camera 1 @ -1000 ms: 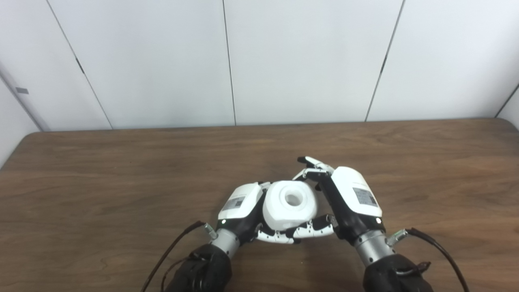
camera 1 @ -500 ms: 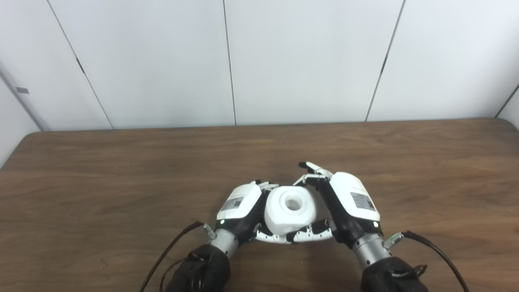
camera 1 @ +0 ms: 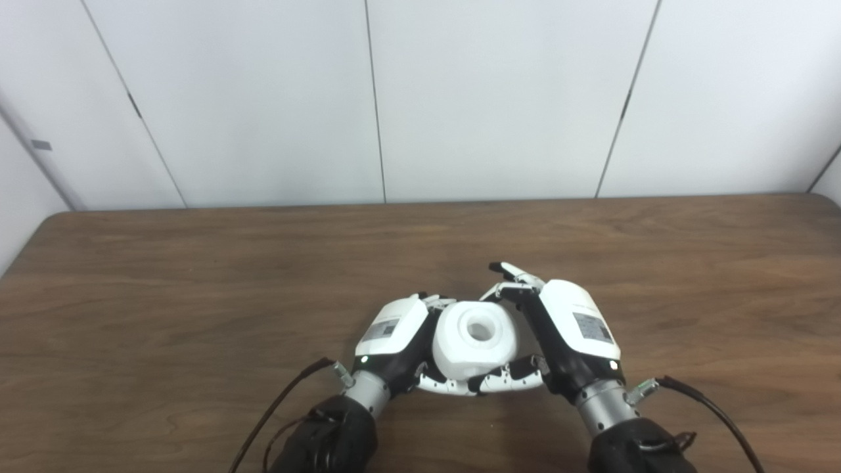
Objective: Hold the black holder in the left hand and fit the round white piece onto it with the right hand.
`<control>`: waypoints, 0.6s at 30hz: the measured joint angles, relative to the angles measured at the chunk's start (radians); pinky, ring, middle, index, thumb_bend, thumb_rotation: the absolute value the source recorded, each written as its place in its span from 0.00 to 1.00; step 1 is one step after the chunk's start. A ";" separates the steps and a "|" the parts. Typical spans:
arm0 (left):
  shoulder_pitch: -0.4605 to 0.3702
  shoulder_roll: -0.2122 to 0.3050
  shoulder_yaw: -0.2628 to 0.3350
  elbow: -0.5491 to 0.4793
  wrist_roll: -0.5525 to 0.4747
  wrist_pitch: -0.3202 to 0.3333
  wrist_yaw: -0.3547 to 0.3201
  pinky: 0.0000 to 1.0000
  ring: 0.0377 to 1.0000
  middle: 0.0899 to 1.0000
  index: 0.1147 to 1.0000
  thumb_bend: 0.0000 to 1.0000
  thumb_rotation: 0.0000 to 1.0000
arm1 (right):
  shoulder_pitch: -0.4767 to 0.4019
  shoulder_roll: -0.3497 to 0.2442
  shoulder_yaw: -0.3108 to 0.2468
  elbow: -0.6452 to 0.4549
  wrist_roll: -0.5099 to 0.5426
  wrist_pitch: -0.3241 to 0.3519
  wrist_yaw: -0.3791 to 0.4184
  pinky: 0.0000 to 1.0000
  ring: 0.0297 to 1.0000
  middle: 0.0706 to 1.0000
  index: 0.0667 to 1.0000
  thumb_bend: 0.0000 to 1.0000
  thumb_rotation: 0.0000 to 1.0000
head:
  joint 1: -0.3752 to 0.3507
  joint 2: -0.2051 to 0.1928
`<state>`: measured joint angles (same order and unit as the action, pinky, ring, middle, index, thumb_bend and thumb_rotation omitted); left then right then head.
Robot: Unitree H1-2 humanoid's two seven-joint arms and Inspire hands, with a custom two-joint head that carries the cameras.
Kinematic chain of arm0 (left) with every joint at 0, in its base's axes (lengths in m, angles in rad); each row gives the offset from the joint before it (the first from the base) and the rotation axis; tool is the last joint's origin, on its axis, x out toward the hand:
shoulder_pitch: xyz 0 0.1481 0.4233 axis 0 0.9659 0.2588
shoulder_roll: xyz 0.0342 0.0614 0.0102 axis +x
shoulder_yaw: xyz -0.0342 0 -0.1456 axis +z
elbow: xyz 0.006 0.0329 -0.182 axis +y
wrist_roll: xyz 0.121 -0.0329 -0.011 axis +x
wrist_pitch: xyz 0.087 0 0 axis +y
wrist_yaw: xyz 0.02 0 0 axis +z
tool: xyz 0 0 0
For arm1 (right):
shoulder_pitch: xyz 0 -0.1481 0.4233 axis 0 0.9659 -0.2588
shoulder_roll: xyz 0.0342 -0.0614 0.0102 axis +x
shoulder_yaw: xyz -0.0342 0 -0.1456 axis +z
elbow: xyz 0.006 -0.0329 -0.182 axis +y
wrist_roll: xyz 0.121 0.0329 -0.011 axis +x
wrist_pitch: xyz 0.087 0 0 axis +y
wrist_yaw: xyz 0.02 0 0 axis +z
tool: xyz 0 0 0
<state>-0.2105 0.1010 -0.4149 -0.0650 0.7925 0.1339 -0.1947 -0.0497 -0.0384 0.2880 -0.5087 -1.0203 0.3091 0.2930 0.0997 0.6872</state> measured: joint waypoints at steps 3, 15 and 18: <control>0.000 0.000 0.000 0.000 0.000 0.000 0.000 1.00 0.92 0.85 0.41 0.52 0.05 | 0.000 0.000 0.000 0.001 0.002 -0.001 -0.002 0.68 0.86 0.88 0.44 0.51 0.15 | 0.002 0.000; 0.001 0.000 0.000 0.001 0.001 0.002 0.001 1.00 0.91 0.84 0.41 0.52 0.05 | -0.002 0.000 0.009 0.017 0.007 -0.004 -0.021 0.69 0.86 0.88 0.44 0.51 0.15 | 0.003 -0.008; 0.001 0.000 0.001 0.002 0.001 0.002 0.002 1.00 0.92 0.85 0.41 0.52 0.05 | -0.004 0.001 0.013 0.020 -0.001 -0.004 -0.022 0.69 0.86 0.88 0.44 0.51 0.15 | 0.003 -0.008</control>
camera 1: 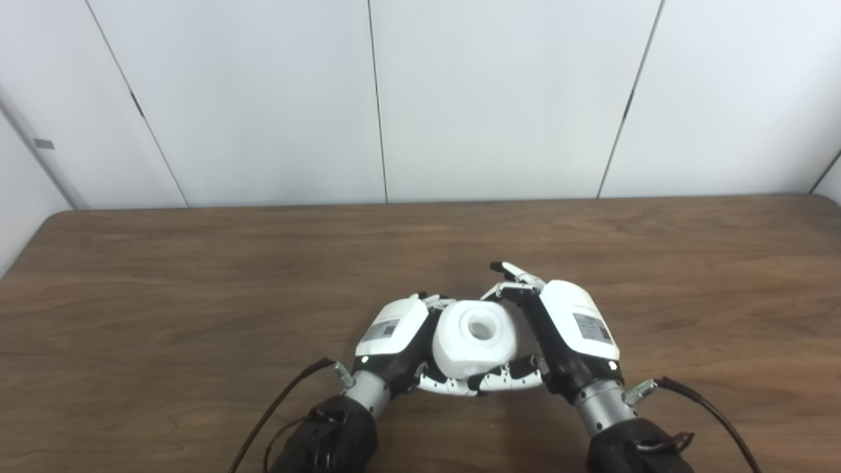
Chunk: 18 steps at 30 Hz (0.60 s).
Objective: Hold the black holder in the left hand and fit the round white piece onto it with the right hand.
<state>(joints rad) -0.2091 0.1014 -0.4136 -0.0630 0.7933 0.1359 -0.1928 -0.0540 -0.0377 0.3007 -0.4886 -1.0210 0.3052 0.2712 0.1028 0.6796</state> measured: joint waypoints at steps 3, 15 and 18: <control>0.000 0.000 0.000 0.001 0.000 0.001 0.002 0.99 0.91 0.84 0.41 0.52 0.05 | -0.003 0.000 0.004 0.001 -0.009 0.000 0.000 0.70 0.86 0.88 0.44 0.51 0.15 | 0.005 0.000; -0.003 -0.004 -0.007 0.016 0.004 0.006 0.030 0.98 0.91 0.85 0.41 0.52 0.05 | -0.015 -0.002 0.010 0.009 -0.023 0.000 0.000 0.69 0.86 0.86 0.44 0.51 0.15 | 0.021 -0.003; -0.004 -0.007 -0.011 0.016 0.005 0.015 0.031 0.97 0.91 0.85 0.41 0.52 0.05 | -0.018 -0.002 0.010 0.010 -0.023 0.000 0.001 0.68 0.86 0.87 0.44 0.51 0.15 | 0.023 -0.003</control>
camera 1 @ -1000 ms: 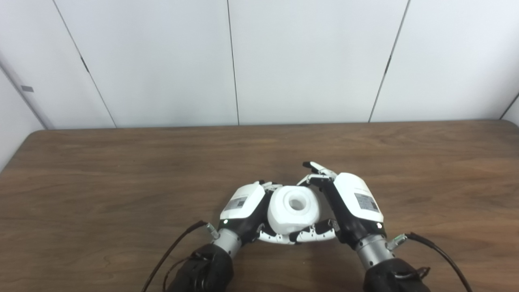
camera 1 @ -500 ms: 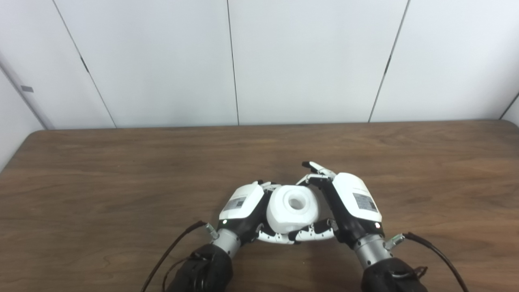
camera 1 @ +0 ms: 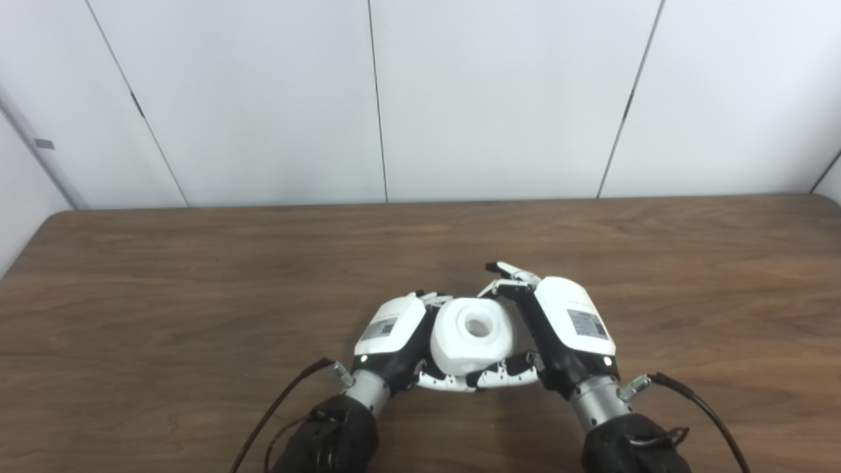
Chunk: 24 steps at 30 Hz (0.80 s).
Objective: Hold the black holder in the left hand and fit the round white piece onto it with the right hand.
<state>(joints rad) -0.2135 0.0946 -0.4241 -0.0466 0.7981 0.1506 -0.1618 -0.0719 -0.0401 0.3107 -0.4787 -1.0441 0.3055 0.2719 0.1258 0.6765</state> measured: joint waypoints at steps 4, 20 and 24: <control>-0.002 0.000 -0.002 0.000 0.001 0.004 0.006 0.95 0.91 0.84 0.41 0.52 0.05 | -0.003 0.000 0.001 0.001 -0.002 0.000 0.000 0.68 0.86 0.86 0.44 0.51 0.15 | 0.000 -0.002; -0.002 0.001 -0.007 0.007 -0.001 0.004 0.028 0.96 0.91 0.84 0.41 0.52 0.05 | -0.013 -0.016 -0.003 -0.003 0.036 0.005 0.047 0.80 0.94 0.95 0.69 0.76 0.28 | 0.002 -0.009; -0.002 -0.008 -0.019 0.008 -0.003 0.004 0.028 0.99 0.91 0.84 0.41 0.52 0.05 | -0.011 -0.011 0.012 -0.003 0.054 0.004 0.072 0.83 0.95 0.96 0.71 0.78 0.29 | 0.003 -0.012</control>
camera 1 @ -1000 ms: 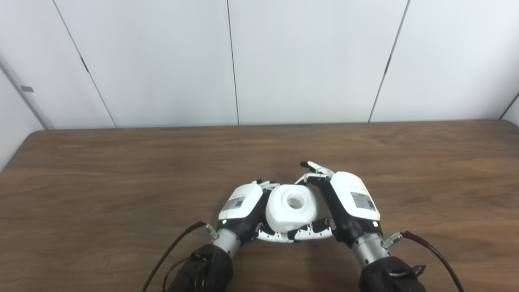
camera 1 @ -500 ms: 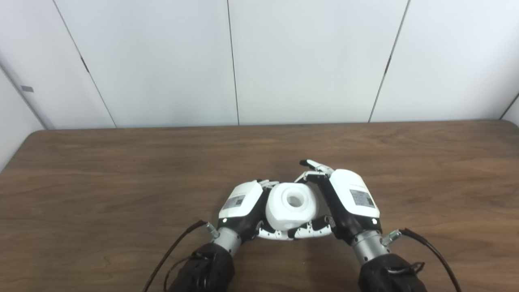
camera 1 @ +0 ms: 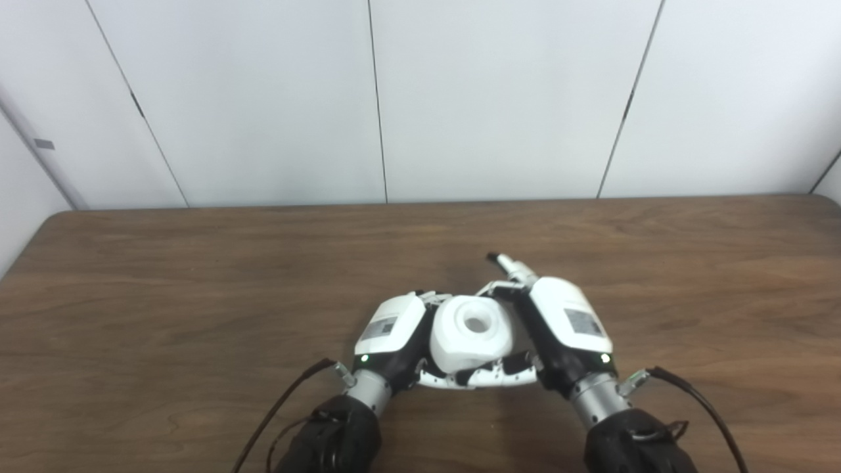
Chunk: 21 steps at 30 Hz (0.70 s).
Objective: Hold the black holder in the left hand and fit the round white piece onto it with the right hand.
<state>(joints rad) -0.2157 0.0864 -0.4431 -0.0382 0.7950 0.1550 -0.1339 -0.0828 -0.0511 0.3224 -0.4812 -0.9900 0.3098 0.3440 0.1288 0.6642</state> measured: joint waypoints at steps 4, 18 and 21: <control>0.000 -0.005 -0.002 0.002 -0.001 0.000 0.000 0.98 0.91 0.84 0.41 0.52 0.05 | -0.001 -0.002 -0.003 -0.001 0.001 0.000 0.005 0.83 0.96 0.96 0.71 0.79 0.29 | 0.000 0.000; 0.000 -0.005 -0.003 0.003 -0.004 0.000 0.001 0.99 0.91 0.84 0.41 0.52 0.05 | -0.001 -0.003 -0.008 -0.014 0.002 0.002 0.047 0.84 0.97 0.97 0.75 0.80 0.29 | -0.002 -0.003; 0.000 -0.005 -0.004 0.004 -0.003 0.000 0.002 0.96 0.91 0.84 0.41 0.52 0.05 | -0.001 -0.003 -0.010 -0.021 0.001 0.003 0.056 0.85 0.97 0.97 0.75 0.80 0.28 | -0.002 -0.005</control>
<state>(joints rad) -0.2157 0.0813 -0.4467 -0.0343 0.7920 0.1547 -0.1318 -0.0835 -0.0541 0.3128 -0.5018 -0.9888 0.3128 0.3996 0.1273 0.6596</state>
